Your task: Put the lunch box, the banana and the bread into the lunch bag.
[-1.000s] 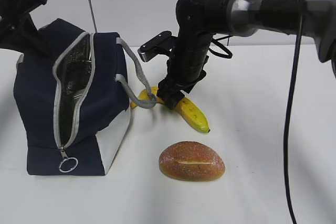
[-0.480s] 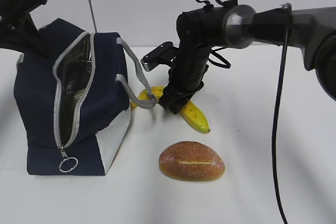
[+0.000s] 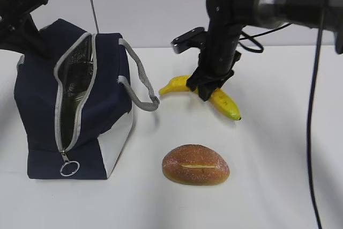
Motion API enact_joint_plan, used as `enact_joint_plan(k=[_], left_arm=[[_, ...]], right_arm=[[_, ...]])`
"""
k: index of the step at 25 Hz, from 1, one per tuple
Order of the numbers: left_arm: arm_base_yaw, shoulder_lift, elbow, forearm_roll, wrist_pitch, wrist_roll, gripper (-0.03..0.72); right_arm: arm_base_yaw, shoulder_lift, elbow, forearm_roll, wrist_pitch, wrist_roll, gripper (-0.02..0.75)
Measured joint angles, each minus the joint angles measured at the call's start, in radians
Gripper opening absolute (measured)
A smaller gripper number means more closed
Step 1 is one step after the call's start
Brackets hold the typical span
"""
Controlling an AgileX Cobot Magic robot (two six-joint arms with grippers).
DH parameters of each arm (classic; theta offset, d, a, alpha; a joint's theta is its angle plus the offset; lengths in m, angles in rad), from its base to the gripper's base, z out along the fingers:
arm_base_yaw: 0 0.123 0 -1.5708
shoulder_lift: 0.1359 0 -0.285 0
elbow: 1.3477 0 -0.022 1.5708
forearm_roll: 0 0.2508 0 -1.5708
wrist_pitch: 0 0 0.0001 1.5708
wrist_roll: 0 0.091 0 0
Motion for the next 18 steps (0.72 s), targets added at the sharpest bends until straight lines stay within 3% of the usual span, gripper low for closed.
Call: enact_joint_plan(k=[4,8,18], left_arm=[[0.0,0.0,0.0,-0.005,0.0,0.0,-0.003],[0.0,0.0,0.0,-0.012,-0.001,0.0,-0.003],[0.002,0.0,0.0,-0.075,-0.02,0.003,-0.003]], right_arm=[[-0.077,-0.097,0.0,-0.009,0.024,0.013,0.285],[-0.087,-0.228,0.0,0.026,0.04,0.016,0.285],[-0.079,-0.414,-0.002,0.561,0.109,0.018,0.286]])
